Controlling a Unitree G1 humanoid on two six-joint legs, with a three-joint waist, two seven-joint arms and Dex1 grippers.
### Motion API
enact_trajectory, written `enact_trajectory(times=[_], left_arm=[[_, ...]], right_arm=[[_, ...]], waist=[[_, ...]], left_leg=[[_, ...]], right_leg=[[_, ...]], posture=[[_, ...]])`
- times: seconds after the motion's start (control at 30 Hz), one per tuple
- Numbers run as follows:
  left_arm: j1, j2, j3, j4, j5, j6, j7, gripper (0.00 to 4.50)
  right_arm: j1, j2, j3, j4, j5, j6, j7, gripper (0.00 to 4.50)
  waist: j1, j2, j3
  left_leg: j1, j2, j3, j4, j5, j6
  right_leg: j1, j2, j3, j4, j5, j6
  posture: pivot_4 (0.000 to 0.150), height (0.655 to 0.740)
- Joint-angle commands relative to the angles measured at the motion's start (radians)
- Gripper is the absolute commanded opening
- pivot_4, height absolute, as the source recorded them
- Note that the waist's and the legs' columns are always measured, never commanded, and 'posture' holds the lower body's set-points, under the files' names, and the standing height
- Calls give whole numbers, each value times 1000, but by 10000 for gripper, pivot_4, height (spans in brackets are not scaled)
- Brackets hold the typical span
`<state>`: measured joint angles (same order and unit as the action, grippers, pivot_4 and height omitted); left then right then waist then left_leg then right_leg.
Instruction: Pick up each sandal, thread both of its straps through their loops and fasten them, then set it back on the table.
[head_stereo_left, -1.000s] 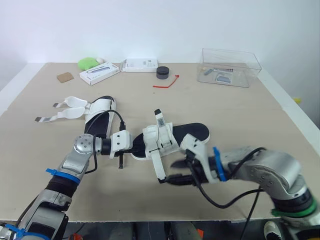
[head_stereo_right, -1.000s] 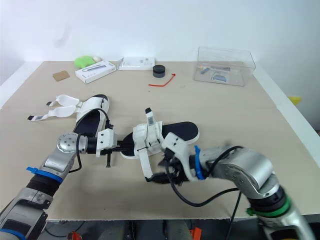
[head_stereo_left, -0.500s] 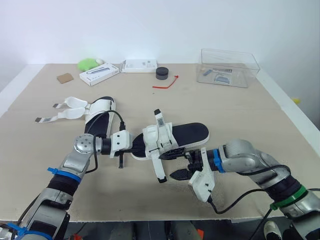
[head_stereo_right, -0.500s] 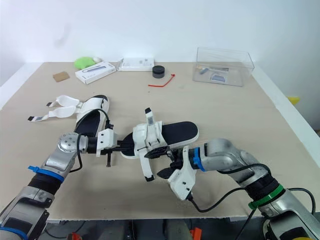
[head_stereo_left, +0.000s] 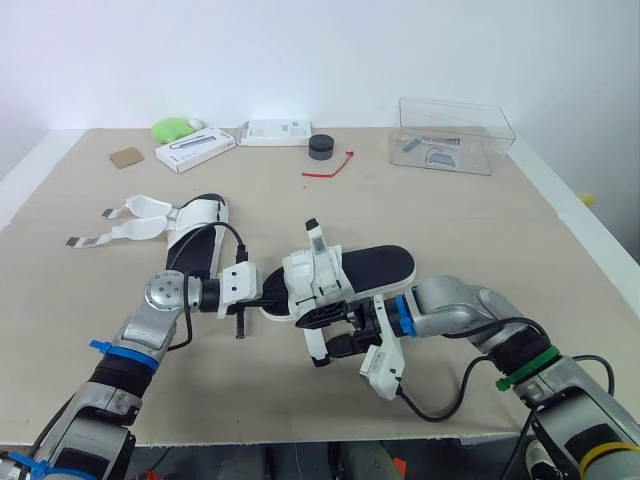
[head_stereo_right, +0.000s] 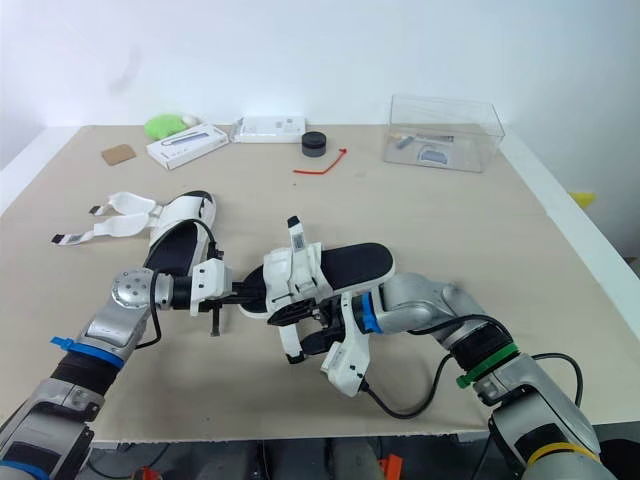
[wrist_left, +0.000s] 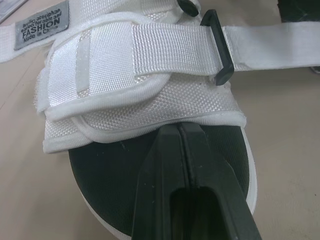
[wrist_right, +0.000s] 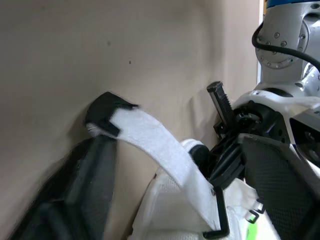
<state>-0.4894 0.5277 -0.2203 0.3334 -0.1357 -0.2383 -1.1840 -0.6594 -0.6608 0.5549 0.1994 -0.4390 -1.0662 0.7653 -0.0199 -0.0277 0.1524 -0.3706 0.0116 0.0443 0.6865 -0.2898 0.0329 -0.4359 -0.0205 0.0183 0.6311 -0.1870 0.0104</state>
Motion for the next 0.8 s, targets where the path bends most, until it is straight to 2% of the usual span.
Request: enact_trajectory(times=[0.03, 0.1, 0.17, 0.3, 0.4, 0.57, 0.67, 0.8], left_arm=[[42, 21, -29, 16, 43, 32, -7, 0], [44, 21, -29, 12, 43, 35, -6, 0], [45, 20, -30, 12, 44, 37, -5, 0], [44, 20, -32, 14, 47, 38, -5, 0], [44, 21, -34, 19, 49, 35, -5, 0], [37, 16, -36, 27, 50, 32, -4, 0], [36, 11, -41, 30, 51, 28, -1, 0], [38, 9, -43, 31, 51, 25, 0, 0]], right_arm=[[-6, 1, 6, -24, 53, 14, 14, 21918], [-6, 1, 7, -23, 55, 17, 19, 10300], [-6, 3, 6, -22, 68, 29, 24, 948], [23, 9, 7, -43, 211, 135, 70, 393], [72, 30, -5, -144, 461, 413, 163, 393], [72, 103, -89, -273, 699, 933, 158, 393], [28, 150, -163, -299, 813, 1250, 102, 393], [-16, 179, -218, -300, 855, 1480, 76, 393]], waist=[[0, 0, 0], [0, 0, 0], [0, 0, 0], [0, 0, 0], [0, 0, 0], [0, 0, 0], [1, 0, 0], [1, 0, 0]], left_leg=[[0, 0, 0, 0, 0, 0], [1, 1, 0, 0, 0, 0], [1, 1, 0, 0, 0, 0], [1, 1, 0, 0, 0, 0], [1, 1, -1, 0, 0, 0], [1, 3, -2, 0, 0, 0], [1, 3, -2, 1, 0, 0], [1, 4, -3, 0, 1, -1]], right_leg=[[0, 0, 0, 0, 0, 0], [0, 0, 0, 0, 0, -1], [0, 1, 0, 1, 0, -1], [0, 1, 0, 1, 0, -1], [1, -1, 0, 1, 0, -1], [1, -3, -1, 1, 2, -4], [1, -2, -3, 1, 3, -6], [0, -2, -4, 1, 3, -6]], posture=[[1500, 7400], [1500, 7400], [1500, 7400], [1500, 7400], [1500, 7400], [1500, 7400], [1500, 7400], [1500, 7400]])
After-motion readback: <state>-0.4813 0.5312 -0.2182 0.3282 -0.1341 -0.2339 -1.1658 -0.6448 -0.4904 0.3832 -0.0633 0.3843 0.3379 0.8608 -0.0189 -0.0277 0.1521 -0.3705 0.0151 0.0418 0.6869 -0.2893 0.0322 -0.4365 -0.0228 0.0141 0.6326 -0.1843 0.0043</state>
